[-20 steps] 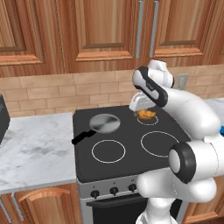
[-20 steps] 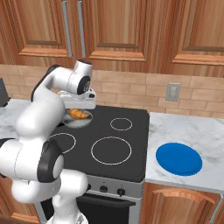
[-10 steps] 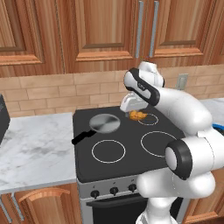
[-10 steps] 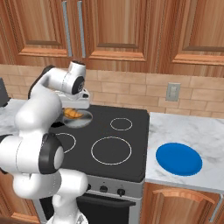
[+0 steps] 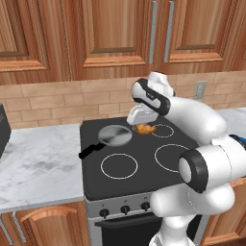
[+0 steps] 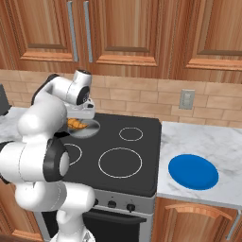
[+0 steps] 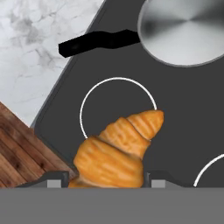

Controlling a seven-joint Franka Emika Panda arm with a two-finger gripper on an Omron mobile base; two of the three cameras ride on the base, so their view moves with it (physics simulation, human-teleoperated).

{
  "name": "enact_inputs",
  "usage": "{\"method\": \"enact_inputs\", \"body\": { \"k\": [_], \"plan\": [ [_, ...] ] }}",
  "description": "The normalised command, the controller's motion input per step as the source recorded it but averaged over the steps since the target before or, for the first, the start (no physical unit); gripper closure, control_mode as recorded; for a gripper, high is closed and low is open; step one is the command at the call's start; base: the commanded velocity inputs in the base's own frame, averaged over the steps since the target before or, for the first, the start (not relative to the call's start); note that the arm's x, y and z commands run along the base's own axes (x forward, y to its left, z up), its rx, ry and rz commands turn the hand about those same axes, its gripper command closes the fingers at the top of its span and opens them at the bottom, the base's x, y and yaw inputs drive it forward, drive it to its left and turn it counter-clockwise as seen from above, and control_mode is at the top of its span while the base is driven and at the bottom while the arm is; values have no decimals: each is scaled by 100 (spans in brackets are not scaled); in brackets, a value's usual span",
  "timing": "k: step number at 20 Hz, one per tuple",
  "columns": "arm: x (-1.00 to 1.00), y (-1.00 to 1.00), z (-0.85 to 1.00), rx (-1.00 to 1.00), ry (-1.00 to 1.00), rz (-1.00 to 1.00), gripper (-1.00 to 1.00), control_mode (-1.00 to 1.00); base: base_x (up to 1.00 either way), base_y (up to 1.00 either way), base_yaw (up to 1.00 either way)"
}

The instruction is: Pick the croissant and place it on the pan. Then turn on the stove to warm the croissant.

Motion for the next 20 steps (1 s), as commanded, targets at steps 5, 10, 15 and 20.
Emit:
{"method": "enact_inputs", "body": {
  "k": [5, 10, 15, 20],
  "plan": [
    [26, 16, -14, 0, -2, 0, 100, -100, 0, 0, 0],
    [21, 5, -21, 0, -7, -2, 100, -100, 0, 0, 0],
    [24, 11, -27, 0, -2, -1, 100, -100, 0, 0, 0],
    [37, 22, -19, 0, 0, -2, 100, -100, 0, 0, 0]
  ]
}}
